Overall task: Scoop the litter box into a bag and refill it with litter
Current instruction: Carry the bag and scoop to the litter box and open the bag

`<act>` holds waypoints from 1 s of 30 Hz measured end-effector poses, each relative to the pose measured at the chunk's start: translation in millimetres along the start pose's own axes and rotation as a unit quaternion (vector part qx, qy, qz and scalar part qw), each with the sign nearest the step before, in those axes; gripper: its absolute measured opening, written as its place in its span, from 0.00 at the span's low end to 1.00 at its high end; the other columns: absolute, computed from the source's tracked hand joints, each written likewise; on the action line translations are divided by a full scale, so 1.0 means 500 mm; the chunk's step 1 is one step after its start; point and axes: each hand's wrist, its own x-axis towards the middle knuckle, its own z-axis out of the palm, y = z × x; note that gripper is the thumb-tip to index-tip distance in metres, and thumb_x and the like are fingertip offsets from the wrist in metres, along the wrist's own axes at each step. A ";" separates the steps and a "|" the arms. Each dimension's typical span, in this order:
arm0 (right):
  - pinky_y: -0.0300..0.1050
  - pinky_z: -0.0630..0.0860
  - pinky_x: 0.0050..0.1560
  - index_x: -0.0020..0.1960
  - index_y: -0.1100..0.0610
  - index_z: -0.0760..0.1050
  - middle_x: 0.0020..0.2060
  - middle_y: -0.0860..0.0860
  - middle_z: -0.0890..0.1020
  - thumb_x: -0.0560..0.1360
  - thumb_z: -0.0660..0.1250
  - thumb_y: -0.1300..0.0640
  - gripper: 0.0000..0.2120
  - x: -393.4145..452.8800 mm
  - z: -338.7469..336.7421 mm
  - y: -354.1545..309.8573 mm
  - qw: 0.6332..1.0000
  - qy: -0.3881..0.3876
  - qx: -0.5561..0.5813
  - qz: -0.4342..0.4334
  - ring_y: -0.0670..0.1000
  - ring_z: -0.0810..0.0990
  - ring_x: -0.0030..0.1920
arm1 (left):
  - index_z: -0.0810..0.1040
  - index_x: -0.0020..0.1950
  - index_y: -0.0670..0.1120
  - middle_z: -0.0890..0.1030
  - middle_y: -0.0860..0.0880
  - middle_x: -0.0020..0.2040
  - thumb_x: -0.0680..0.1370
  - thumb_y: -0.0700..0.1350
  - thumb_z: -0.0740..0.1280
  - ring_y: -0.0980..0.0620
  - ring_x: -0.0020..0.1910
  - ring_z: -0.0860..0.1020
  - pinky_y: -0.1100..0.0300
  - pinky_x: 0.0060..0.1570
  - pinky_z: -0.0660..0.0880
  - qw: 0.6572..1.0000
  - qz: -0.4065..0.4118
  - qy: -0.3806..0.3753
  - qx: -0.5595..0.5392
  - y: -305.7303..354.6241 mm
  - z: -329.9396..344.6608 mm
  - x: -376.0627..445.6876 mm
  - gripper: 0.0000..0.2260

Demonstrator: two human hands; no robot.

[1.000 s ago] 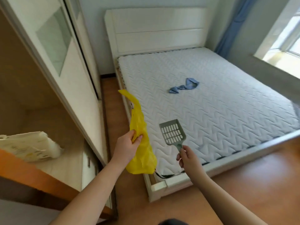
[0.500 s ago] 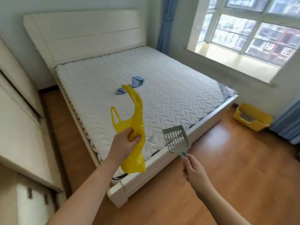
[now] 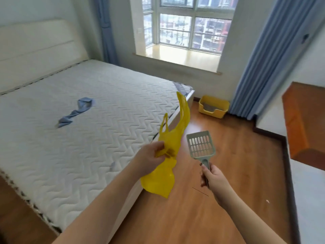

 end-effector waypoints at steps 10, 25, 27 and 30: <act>0.40 0.66 0.29 0.55 0.56 0.72 0.43 0.52 0.80 0.81 0.60 0.56 0.06 0.108 -0.096 -0.046 0.991 0.127 0.037 -0.015 0.46 0.71 0.30 | 0.78 0.47 0.62 0.83 0.52 0.44 0.75 0.39 0.69 0.56 0.46 0.79 0.68 0.42 0.72 0.998 0.023 -0.028 -0.051 0.003 0.036 0.202 0.14; 0.38 0.65 0.26 0.52 0.58 0.74 0.36 0.52 0.77 0.81 0.61 0.55 0.07 0.369 -0.065 -0.128 0.976 0.213 0.046 -0.006 0.46 0.68 0.26 | 0.80 0.50 0.40 0.80 0.44 0.41 0.71 0.52 0.65 0.58 0.37 0.73 0.58 0.42 0.71 0.997 0.029 -0.064 -0.027 -0.110 0.032 0.563 0.17; 0.38 0.66 0.27 0.52 0.57 0.74 0.36 0.51 0.76 0.81 0.60 0.55 0.07 0.400 -0.085 -0.133 0.975 0.215 0.049 0.009 0.46 0.68 0.27 | 0.80 0.56 0.42 0.78 0.53 0.43 0.75 0.46 0.69 0.63 0.39 0.73 0.69 0.40 0.69 0.997 0.034 -0.064 -0.022 -0.113 0.052 0.605 0.13; 0.38 0.65 0.27 0.52 0.58 0.74 0.33 0.50 0.74 0.81 0.60 0.56 0.07 0.455 -0.125 -0.143 0.975 0.213 0.056 0.022 0.45 0.68 0.27 | 0.76 0.64 0.46 0.76 0.56 0.51 0.77 0.43 0.70 0.56 0.50 0.75 0.67 0.47 0.66 0.997 0.042 -0.063 -0.010 -0.115 0.093 0.676 0.16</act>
